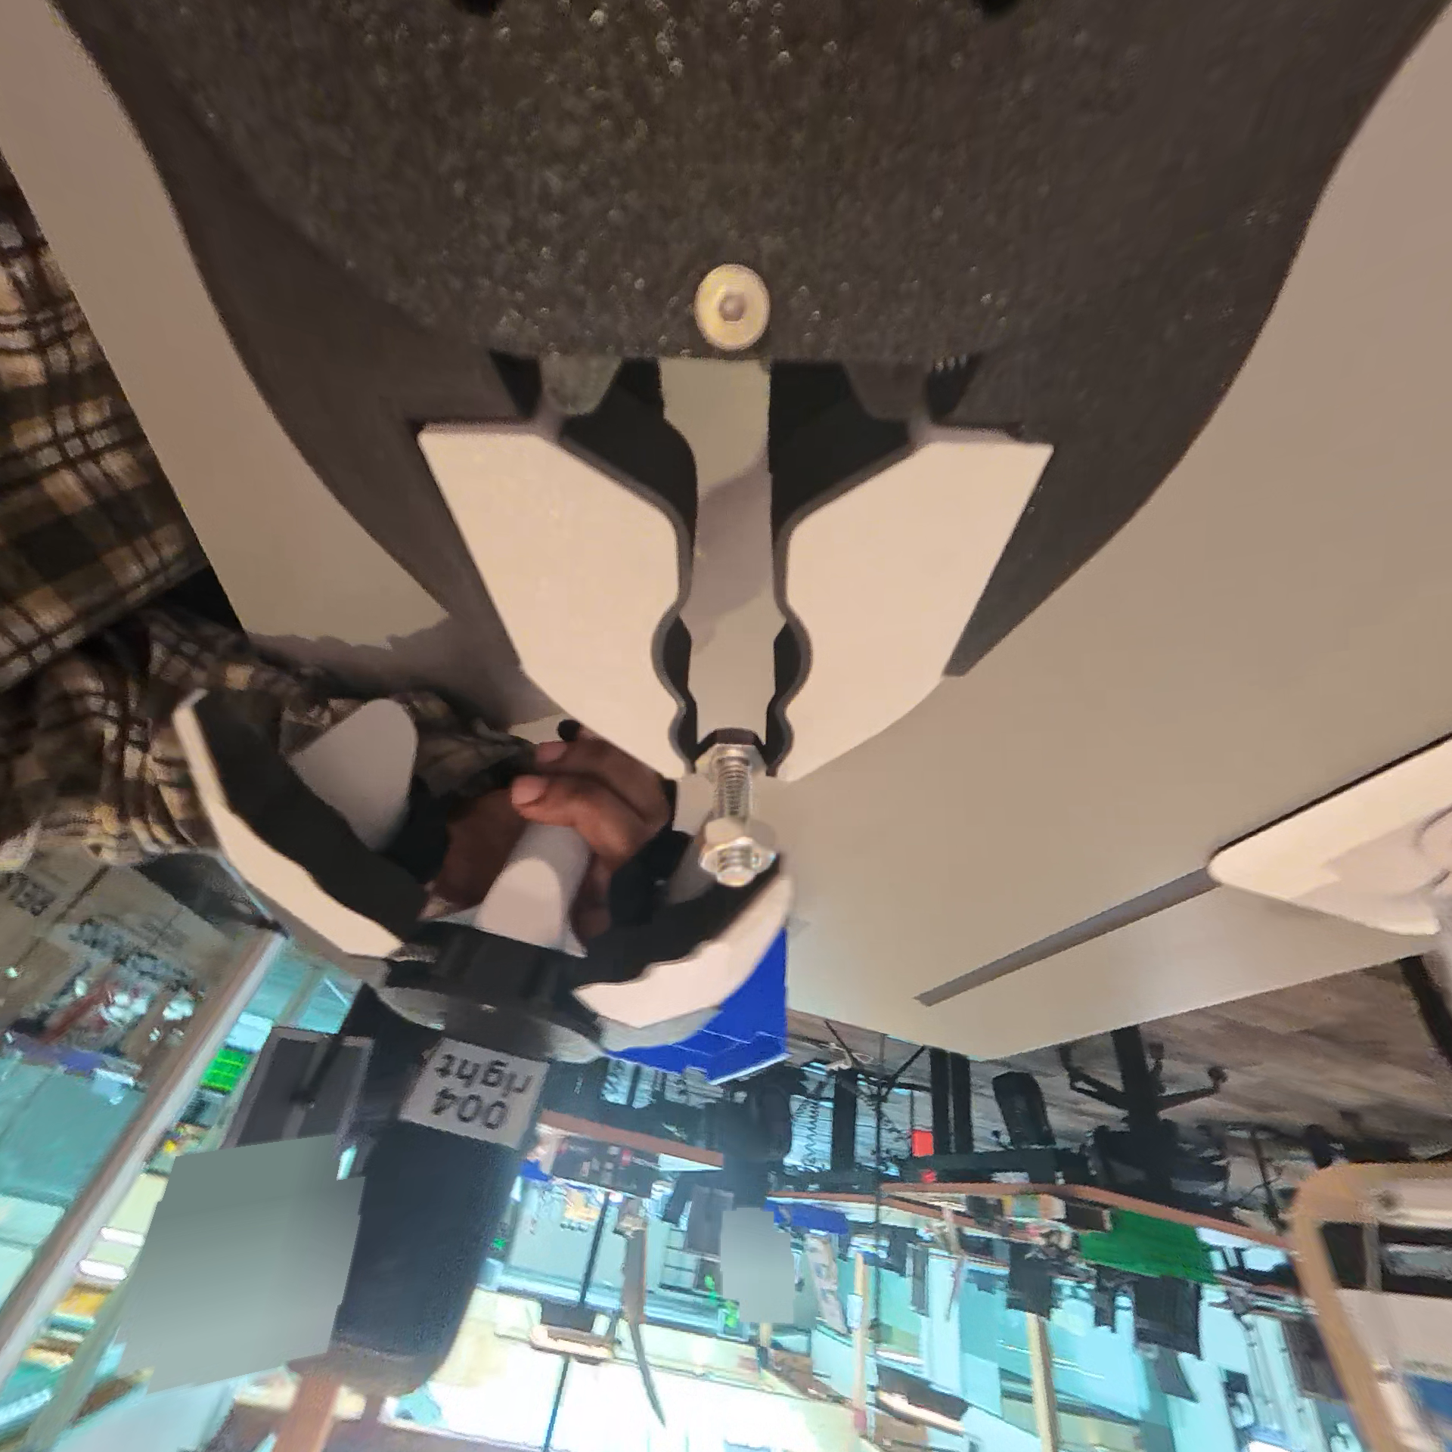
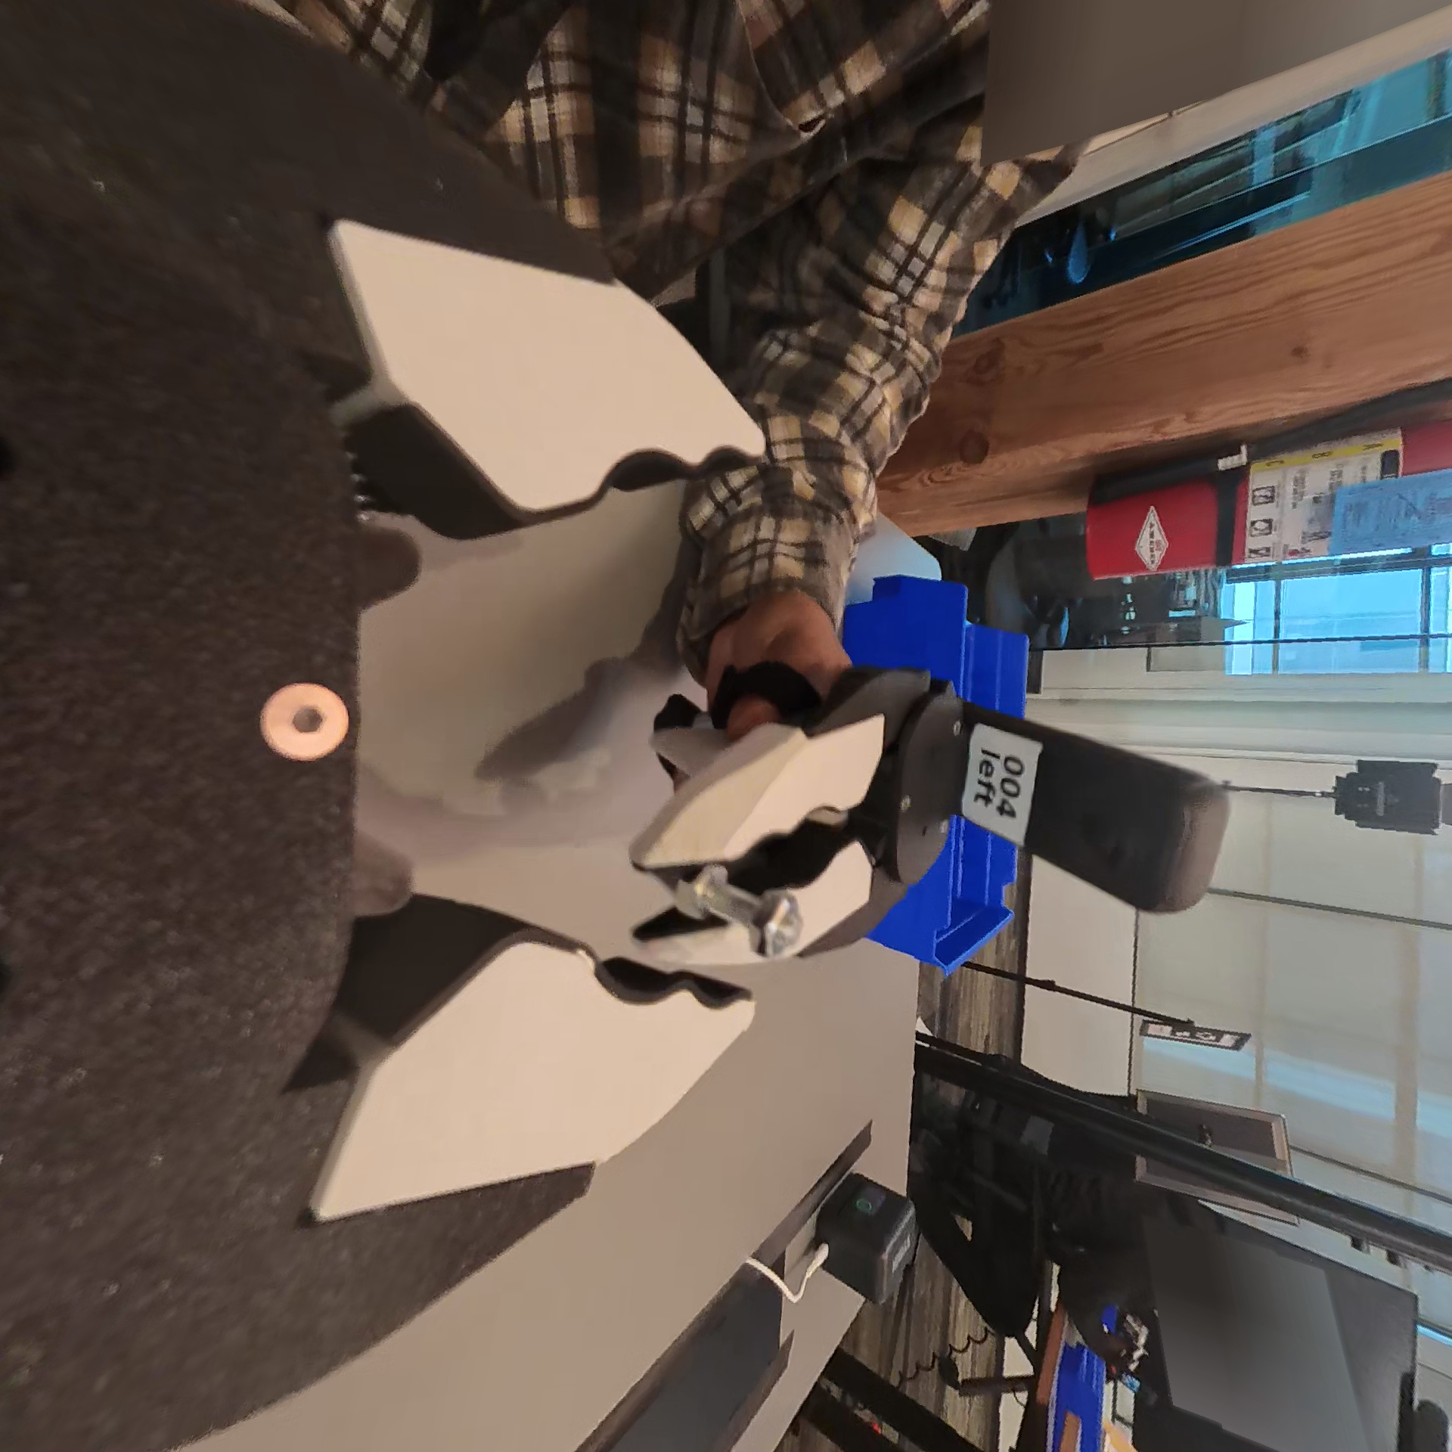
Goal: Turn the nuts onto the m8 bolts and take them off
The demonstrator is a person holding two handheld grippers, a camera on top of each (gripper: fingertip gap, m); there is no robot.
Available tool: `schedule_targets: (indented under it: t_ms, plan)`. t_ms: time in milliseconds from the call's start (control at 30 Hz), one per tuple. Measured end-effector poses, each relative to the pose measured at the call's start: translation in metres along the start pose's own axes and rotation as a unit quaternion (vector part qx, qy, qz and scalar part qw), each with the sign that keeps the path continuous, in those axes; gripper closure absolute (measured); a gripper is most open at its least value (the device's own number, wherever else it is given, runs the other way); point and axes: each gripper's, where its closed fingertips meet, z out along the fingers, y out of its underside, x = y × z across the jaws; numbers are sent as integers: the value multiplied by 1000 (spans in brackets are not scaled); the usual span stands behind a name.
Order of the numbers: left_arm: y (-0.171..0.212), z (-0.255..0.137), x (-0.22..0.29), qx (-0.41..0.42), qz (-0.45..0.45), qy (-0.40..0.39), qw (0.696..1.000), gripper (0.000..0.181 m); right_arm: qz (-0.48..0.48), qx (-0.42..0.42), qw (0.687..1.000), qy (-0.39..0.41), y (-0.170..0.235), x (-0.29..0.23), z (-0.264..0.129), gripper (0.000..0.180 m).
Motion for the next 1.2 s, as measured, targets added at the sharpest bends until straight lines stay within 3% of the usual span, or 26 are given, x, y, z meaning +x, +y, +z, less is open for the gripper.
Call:
schedule_targets:
  t_ms: [100,200,300,500,567,667,833,933,1033,1200]
  plan:
    - [5,10,14,-17,22,15,1000,165,-1,-5,1000,-11,2,-5,3,62]
    - [4,2,-3,-8,-8,-13,1000,165,-7,-16,1000,-8,5,-5,4,57]
    - [0,-9,-17,4,-28,-30,999,165,-4,-6,1000,-8,1,-3,1,64]
    - [4,9,9,-20,22,-1,1000,165,-5,-8,1000,-16,2,-8,4,64]
    - [5,3,-3,-14,-1,-19,1000,165,-10,-18,1000,-8,5,-6,5,58]
    - [1,-8,-18,3,-32,-31,999,165,-4,-8,1000,-10,2,-5,2,65]
    - [0,7,11,-14,24,0,1000,165,-3,-4,1000,-8,2,-5,3,62]
    - [4,2,-4,-15,-3,-23,1000,165,-10,-17,1000,-7,5,-5,5,58]
    - [-1,-7,-16,2,-29,-35,999,165,-6,-7,1000,-7,1,-4,2,64]
    - [1,7,9,-15,14,-3,1000,165,-5,-2,1000,-10,1,-5,4,64]
